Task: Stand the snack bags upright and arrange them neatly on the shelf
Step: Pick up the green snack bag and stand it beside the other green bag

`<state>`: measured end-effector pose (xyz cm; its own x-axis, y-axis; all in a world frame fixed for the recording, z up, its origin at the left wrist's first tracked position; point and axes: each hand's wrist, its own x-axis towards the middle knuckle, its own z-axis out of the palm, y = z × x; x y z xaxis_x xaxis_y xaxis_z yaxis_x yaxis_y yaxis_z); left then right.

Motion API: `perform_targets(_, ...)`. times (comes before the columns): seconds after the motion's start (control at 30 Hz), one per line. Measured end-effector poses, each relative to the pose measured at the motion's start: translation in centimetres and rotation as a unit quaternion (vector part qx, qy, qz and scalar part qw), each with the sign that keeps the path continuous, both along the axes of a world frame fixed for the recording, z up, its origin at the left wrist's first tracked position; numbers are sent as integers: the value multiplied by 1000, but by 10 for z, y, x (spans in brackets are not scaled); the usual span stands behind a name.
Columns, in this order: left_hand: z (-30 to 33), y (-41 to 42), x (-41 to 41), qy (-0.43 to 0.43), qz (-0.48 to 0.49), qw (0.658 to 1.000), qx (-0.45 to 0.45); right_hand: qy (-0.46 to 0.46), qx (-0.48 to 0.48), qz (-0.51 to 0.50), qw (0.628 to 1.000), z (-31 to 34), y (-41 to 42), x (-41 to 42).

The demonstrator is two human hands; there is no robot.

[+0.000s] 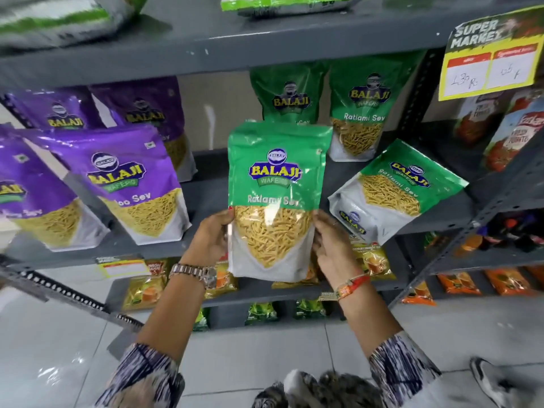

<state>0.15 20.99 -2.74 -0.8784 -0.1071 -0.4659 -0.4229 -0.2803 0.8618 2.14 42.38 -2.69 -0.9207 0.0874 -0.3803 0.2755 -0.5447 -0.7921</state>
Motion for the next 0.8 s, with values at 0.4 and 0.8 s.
perform_targets(0.4, 8, 0, 65, 98, 32, 994, 30, 77, 60, -7, 995, 7, 7, 41)
perform_targets(0.8, 30, 17, -10, 146, 72, 985, -52, 162, 151, 9, 975, 28, 4, -43)
